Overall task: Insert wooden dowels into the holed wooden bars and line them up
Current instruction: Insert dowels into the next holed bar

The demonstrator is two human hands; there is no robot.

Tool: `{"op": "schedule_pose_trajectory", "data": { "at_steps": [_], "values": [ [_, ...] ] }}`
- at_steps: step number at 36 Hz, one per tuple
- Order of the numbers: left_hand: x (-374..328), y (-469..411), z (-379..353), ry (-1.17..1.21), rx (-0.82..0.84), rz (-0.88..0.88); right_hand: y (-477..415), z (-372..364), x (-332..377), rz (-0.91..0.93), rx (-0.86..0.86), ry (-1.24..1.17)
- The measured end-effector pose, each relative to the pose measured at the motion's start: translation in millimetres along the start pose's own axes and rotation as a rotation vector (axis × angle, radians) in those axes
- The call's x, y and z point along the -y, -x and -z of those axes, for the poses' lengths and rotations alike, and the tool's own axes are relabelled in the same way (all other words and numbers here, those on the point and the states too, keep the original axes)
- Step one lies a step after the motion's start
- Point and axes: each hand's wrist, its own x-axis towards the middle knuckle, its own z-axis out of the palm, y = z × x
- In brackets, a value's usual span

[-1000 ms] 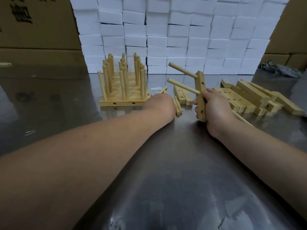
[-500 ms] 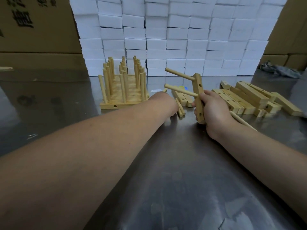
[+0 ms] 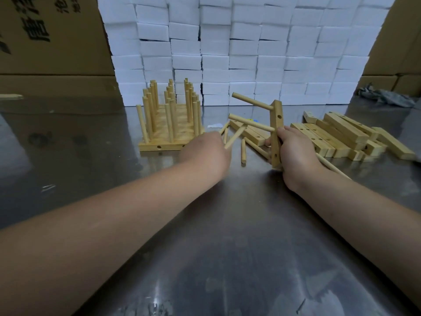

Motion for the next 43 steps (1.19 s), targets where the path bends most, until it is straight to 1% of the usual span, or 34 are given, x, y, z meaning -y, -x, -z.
{"op": "schedule_pose_trajectory", "data": {
  "at_steps": [2, 5, 9, 16, 19, 22, 28, 35, 38, 43],
  "values": [
    [11.4, 19.2, 2.5, 0.023, -0.027, -0.064, 2.2, -0.3, 2.0, -0.004, 0.012, -0.007],
    [21.0, 39.8, 6.9, 0.116, -0.011, -0.167, 8.8, -3.6, 6.3, -0.036, 0.038, -0.101],
    [26.3, 44.1, 5.3, 0.238, -0.03, -0.249, 20.1, -8.3, 9.4, -0.036, 0.093, -0.21],
    [33.3, 44.1, 7.7, 0.401, -0.108, -0.37, 25.2, -8.3, 11.4, 0.0, 0.121, -0.164],
    [34.7, 46.6, 10.5, 0.402, -0.121, -0.405, 25.7, -10.9, 10.6, -0.021, 0.127, -0.152],
    [33.3, 48.0, 9.8, 0.363, -0.115, -0.409, 28.4, -13.7, 9.8, -0.03, 0.152, -0.183],
    [33.8, 49.2, 9.0, 0.369, -0.133, -0.426, 34.3, -15.6, 10.6, -0.017, 0.205, -0.238],
    [36.0, 46.6, 5.9, 0.391, -0.17, -0.478, 42.2, -19.0, 15.4, -0.061, 0.269, -0.378],
    [37.0, 46.0, 4.7, 0.389, -0.172, -0.492, 45.8, -20.0, 16.9, -0.053, 0.305, -0.389],
    [37.6, 45.0, 2.8, 0.432, -0.143, -0.47, 48.2, -19.6, 18.2, -0.032, 0.305, -0.378]
  ]
}}
